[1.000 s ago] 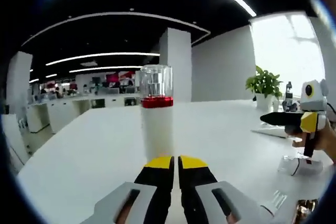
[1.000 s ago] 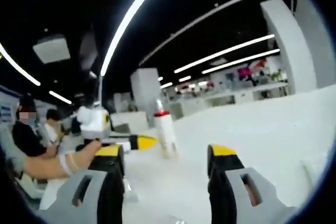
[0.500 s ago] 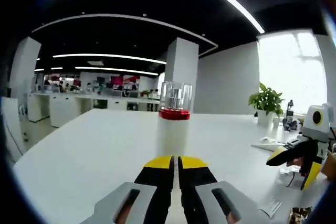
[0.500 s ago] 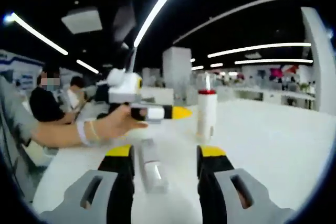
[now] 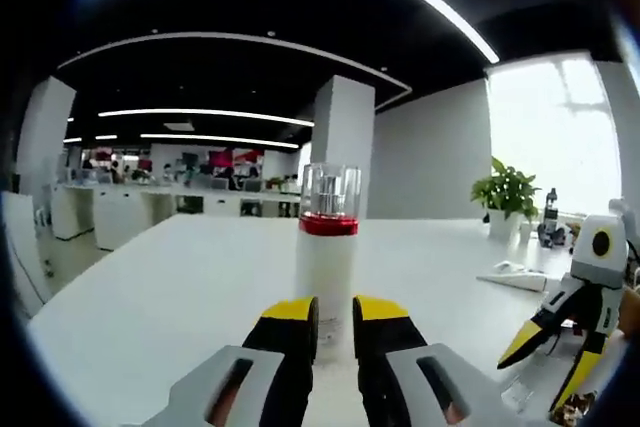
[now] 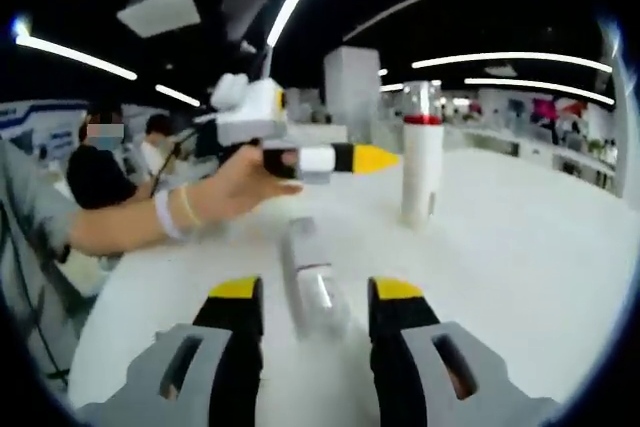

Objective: Arrange the skincare products in the storage area until every visible bottle or jar stands upright without overlapping.

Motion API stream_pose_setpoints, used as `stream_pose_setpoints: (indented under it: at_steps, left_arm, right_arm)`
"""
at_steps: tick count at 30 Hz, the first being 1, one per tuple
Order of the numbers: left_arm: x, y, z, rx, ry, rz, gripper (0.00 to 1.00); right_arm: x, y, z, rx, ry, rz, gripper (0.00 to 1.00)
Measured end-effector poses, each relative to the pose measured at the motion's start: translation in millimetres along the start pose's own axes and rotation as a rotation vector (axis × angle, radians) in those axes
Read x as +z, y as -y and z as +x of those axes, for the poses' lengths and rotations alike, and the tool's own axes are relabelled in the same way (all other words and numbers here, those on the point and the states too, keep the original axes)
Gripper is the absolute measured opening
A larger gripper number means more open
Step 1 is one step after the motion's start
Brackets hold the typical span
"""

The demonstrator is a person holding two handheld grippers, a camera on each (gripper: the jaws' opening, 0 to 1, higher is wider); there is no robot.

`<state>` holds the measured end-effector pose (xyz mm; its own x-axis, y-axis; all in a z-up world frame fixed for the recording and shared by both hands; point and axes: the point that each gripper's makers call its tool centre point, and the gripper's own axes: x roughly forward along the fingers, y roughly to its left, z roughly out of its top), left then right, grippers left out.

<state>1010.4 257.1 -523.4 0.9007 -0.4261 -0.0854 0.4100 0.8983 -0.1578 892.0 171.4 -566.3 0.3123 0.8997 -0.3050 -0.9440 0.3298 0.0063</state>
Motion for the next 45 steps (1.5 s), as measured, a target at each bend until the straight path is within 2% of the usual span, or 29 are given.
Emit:
stream_pose_setpoints:
  at_steps: [2,8,12,14,22,24,28,35,45]
  left_arm:
    - [0.1,0.0,0,0.002,0.0,0.006,0.13]
    - [0.8,-0.3,0,0.005,0.001,0.016,0.13]
    - [0.7,-1.4,1,0.005,0.001,0.012,0.13]
    - [0.5,-1.5,1,0.005,0.0,0.013,0.13]
    - [-0.6,-1.1,1,0.007,-0.002,0.018,0.13]
    - [-1.0,-2.4,1,0.014,-0.003,0.017,0.13]
    - [-1.6,-2.7,0,0.015,-0.004,0.014,0.13]
    - [-4.2,-0.8,2,0.012,-0.011,0.026,0.13]
    - [-5.2,2.2,3,0.007,-0.014,0.039,0.13]
  right_arm:
    - [-2.0,1,1,-0.01,-0.011,-0.02,0.41]
    - [-10.6,-2,4,-0.003,-0.063,-0.04,0.3]
    - [-12.3,-3,4,0.004,-0.072,-0.036,0.25]
    - [-12.7,-3,3,0.0,-0.076,-0.043,0.18]
    - [-8.9,-5,-1,-0.014,-0.074,-0.051,0.18]
    - [-2.8,-1,-5,-0.033,-0.048,-0.043,0.18]
    - [17.3,11,-16,-0.088,0.048,-0.012,0.17]
    - [46.2,29,-39,-0.19,0.196,-0.008,0.17]
    - [75.0,48,-68,-0.288,0.348,-0.002,0.17]
